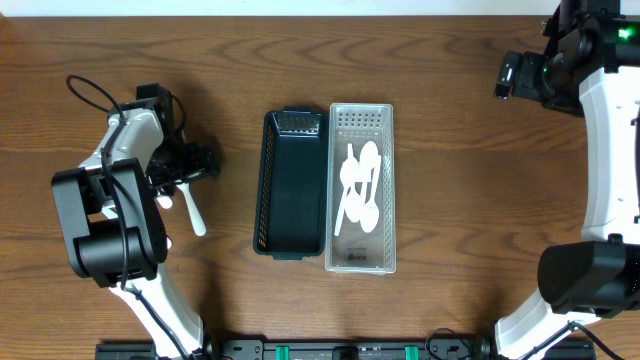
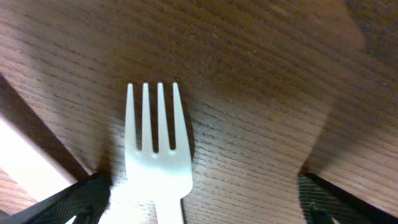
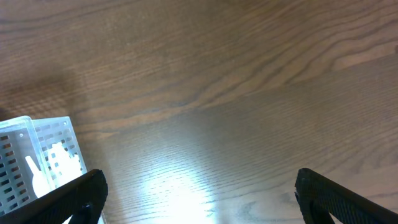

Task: Pack container
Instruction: 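Grasp a white fork on the left with the left gripper, then carry the fork into the black basket and release it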

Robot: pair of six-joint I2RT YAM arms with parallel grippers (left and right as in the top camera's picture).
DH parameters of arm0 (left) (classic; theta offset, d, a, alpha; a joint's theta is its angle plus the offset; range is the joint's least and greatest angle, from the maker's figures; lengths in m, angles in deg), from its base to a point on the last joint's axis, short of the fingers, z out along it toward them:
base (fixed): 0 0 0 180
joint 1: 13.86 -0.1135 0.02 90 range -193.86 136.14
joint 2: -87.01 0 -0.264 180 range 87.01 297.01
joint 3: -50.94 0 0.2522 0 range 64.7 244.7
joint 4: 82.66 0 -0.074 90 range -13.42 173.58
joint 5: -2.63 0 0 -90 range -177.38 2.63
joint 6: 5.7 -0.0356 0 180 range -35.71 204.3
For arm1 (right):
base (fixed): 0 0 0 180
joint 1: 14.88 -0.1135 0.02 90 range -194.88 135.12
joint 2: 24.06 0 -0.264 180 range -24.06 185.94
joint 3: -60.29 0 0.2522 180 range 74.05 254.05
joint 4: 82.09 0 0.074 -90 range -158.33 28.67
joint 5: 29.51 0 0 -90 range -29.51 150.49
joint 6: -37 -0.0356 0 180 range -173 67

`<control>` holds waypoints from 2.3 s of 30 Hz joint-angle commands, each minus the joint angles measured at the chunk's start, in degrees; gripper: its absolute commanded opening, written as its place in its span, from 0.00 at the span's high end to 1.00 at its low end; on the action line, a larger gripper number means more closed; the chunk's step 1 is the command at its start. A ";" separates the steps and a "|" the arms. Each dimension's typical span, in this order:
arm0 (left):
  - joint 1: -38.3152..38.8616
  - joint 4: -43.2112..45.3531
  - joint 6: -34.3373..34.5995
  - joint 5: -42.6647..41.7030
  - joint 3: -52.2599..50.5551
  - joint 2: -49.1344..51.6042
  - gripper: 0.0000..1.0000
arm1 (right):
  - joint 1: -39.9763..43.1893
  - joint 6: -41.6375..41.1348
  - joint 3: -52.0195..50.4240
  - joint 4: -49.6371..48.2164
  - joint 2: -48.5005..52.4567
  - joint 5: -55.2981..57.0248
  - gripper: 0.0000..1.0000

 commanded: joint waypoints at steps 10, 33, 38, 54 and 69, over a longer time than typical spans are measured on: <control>-0.04 2.91 -1.07 0.50 -1.16 0.02 0.43 | 0.26 0.83 -0.42 1.14 0.37 0.46 0.01; -0.02 3.41 -1.09 2.45 -1.11 -0.04 0.78 | 0.28 0.85 -0.42 1.70 0.37 0.46 0.02; 0.09 0.66 -1.07 2.45 0.79 -1.31 0.90 | 0.26 0.83 -0.42 1.68 0.37 0.46 0.02; 23.17 -12.02 4.24 3.06 14.49 -25.77 0.94 | 0.26 0.83 -0.42 1.27 0.37 0.46 0.02; 36.94 -10.32 6.29 2.78 12.37 -11.15 0.94 | 0.26 0.85 -0.42 3.34 0.37 0.44 0.01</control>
